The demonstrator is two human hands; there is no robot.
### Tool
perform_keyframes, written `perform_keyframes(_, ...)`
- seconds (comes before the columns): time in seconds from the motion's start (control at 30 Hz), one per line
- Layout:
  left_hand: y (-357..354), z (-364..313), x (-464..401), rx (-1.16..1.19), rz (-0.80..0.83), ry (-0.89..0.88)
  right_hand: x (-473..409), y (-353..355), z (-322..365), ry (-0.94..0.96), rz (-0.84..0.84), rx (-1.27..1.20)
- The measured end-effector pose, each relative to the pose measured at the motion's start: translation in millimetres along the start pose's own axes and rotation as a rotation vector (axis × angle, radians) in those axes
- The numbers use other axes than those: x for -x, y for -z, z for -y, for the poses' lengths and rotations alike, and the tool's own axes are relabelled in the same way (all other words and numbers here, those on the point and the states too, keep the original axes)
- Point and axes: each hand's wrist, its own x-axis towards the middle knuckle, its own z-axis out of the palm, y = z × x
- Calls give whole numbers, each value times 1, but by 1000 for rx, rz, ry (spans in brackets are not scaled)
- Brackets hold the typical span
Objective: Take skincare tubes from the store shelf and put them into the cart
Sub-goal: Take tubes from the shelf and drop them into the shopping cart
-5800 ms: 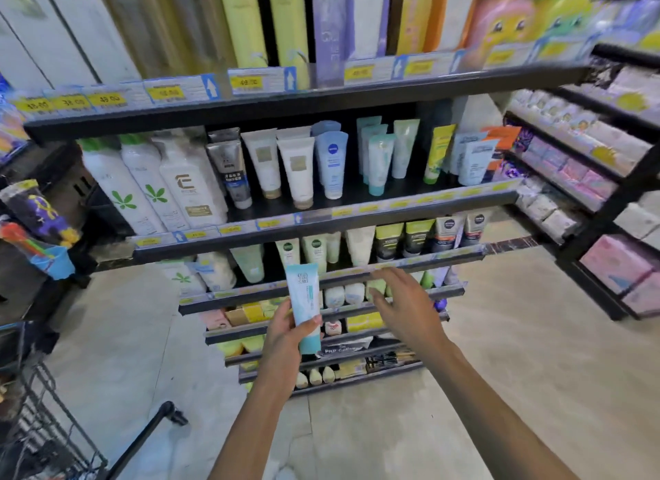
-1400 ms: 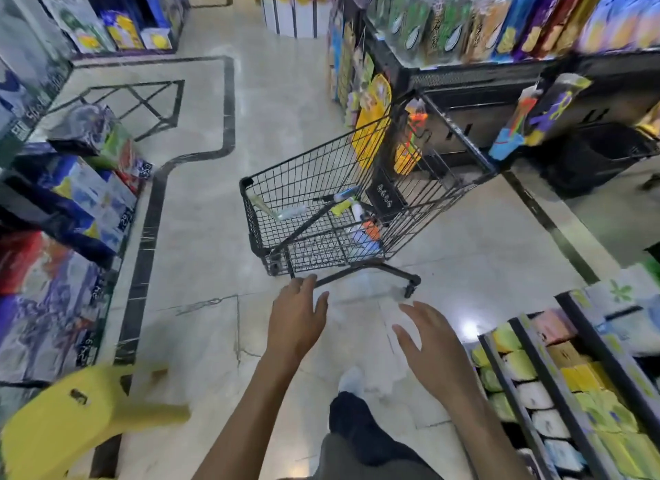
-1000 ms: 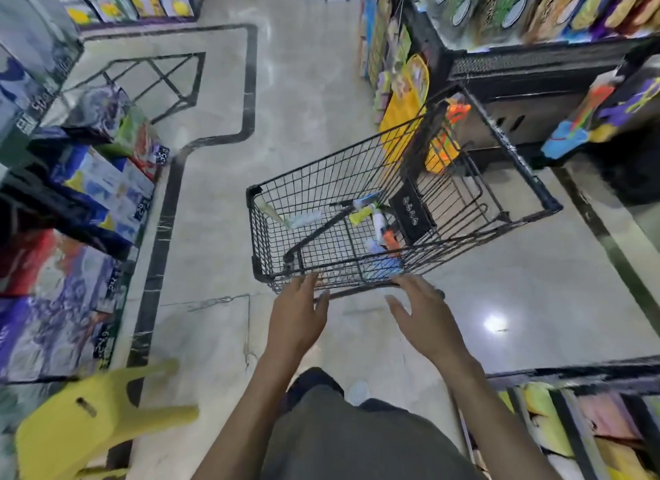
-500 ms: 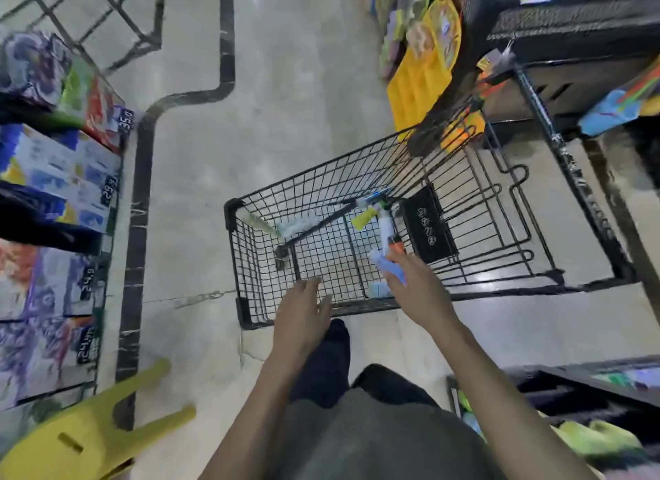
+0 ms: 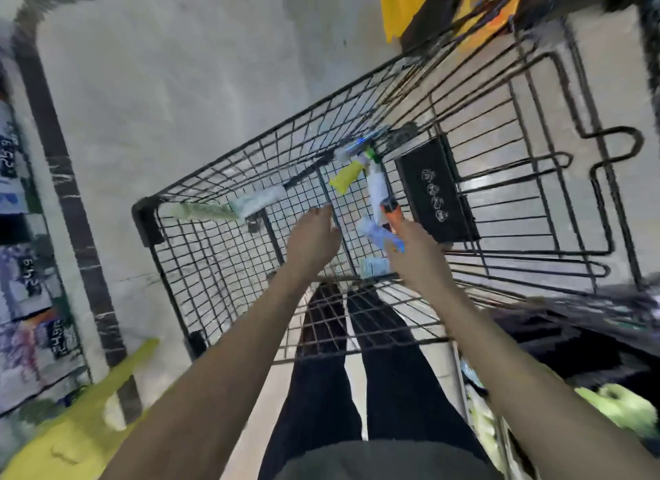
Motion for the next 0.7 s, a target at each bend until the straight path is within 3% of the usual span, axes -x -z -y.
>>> perform_keyframes(0.33,-91,24,-189,-102,-36,-66,-205,-70,-20,-55,-36,299)
perform_keyframes(0.53,-122,29,-231,-209,-88,-122,-243,-90,-29,-134,-121,308)
perform_keyframes(0.7,-132,42,-233,-203,-241,-175,-245,-104,-38,-189,-165,242)
